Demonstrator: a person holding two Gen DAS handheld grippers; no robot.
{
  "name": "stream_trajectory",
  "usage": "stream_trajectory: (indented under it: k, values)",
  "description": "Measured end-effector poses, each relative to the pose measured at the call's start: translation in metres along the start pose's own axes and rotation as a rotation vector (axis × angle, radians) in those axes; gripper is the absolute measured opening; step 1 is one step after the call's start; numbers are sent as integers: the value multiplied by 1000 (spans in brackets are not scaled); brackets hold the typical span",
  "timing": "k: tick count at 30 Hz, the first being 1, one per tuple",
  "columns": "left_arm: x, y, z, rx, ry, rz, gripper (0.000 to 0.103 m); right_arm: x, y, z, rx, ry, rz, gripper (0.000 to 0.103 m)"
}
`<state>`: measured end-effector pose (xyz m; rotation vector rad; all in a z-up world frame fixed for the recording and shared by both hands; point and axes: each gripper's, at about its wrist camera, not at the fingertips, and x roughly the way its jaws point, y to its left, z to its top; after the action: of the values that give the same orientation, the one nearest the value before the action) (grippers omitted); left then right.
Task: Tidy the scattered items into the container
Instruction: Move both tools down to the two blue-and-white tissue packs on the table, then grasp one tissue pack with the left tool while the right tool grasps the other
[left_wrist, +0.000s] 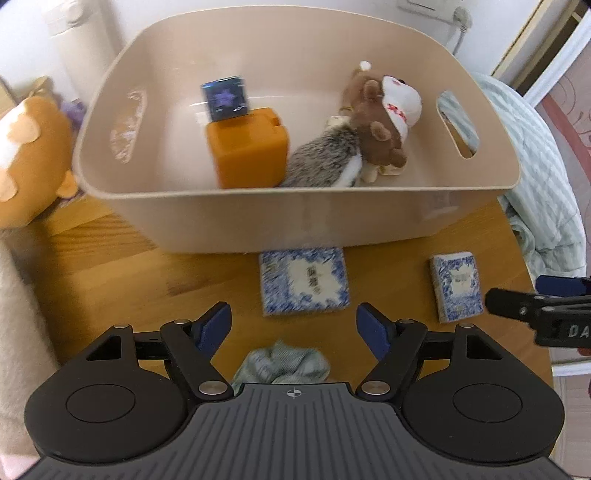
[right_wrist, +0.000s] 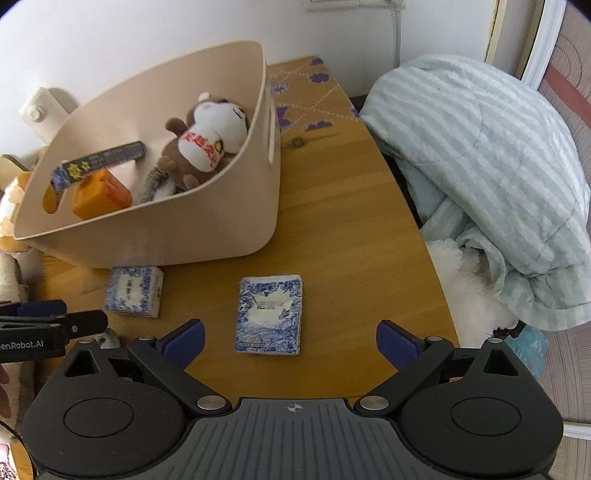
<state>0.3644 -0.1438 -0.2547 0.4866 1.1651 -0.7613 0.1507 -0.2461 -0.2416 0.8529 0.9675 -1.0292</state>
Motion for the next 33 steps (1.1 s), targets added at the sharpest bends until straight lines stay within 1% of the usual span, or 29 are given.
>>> stream_trajectory:
  k: [7,14,19,23,26,27,29,30,32,33]
  values:
    - [24,-9,13,0,13,1,76,22,1,7,39,22,-21,101]
    - [45,-7,19,-41,36,18,76,42,7,9,61,53,-41,101]
    - [56,-7,18,-60,37,33,76,52,13,10,75,58,-73,100]
    - [58,-10,19,-44,17,53,76,57,15,9,87,60,-88,98]
    - [60,-13,20,-34,6,83,76,59,18,10,85,45,-109,97]
    - [61,-15,20,-27,6,89,76,59,19,11,94,41,-119,96]
    - [61,-16,19,-12,2,98,76,59,21,11,79,39,-136,92]
    - [61,-17,18,-1,-1,104,75,59,22,11,76,38,-143,90]
    - [60,-18,16,17,-8,111,73,58,24,10,64,40,-149,83]
    - [60,-18,16,19,-11,109,71,57,25,9,62,40,-157,82]
